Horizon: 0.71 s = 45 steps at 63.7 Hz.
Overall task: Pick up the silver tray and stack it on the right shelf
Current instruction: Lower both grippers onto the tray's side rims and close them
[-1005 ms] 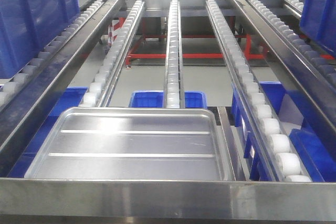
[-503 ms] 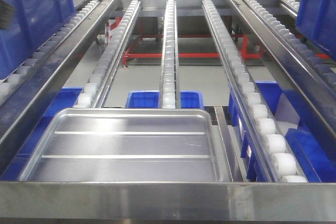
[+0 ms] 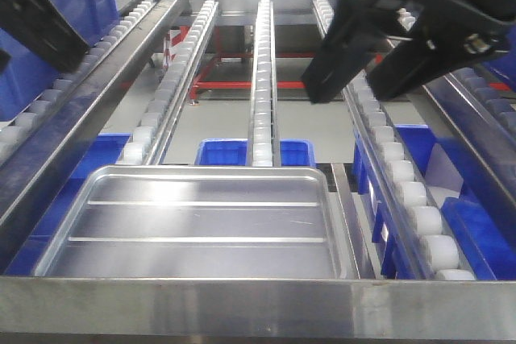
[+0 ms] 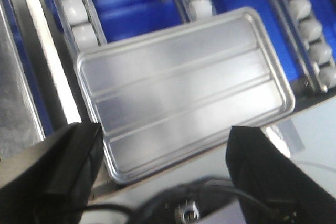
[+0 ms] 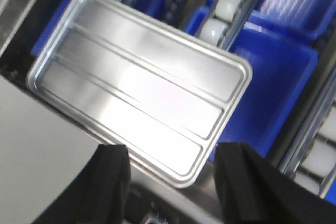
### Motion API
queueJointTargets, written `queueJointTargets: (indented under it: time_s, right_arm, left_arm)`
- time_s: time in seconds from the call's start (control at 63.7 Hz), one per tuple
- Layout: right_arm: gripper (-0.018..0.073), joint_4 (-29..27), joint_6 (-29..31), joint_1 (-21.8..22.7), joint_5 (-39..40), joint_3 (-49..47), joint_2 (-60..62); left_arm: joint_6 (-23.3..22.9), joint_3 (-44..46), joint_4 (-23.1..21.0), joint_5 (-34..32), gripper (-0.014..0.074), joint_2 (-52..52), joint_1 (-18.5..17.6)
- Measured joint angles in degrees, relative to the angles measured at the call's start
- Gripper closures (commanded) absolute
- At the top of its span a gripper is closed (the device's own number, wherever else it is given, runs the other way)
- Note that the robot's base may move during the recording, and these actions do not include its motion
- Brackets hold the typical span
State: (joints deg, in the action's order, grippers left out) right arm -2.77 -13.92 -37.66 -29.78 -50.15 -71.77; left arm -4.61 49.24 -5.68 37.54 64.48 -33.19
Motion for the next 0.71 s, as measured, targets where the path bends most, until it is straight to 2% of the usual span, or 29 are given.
queueJointTargets:
  time_s: [0.047, 0.141, 0.267, 0.377, 0.707]
  right_arm:
    - [0.0093, -0.1, -1.4, 0.5, -2.6, -2.1, -2.1]
    - [0.0093, -0.1, -4.1, 3.0, -6.6, -4.9, -5.5]
    - [0.0093, -0.1, -6.5, 6.3, -7.7, -5.8, -9.1]
    - [0.0093, -0.1, -7.5, 7.6, -7.8, -5.8, -11.9]
    - [0.0093, -0.7, -7.7, 7.7, -5.2, -6.5, -18.8]
  left_arm:
    - [-1.6, 2.3, 0.7, 2.6, 0.0208, 2.7, 0.0]
    - [-8.4, 6.2, 5.2, 7.4, 0.0209, 8.4, 0.0]
    - [-16.4, 8.6, 11.0, 8.9, 0.0209, 14.9, 0.0]
    - [-18.4, 9.1, 11.7, 8.5, 0.0209, 19.1, 0.0]
    - [-22.8, 9.3, 11.2, 4.9, 0.0209, 27.5, 0.0]
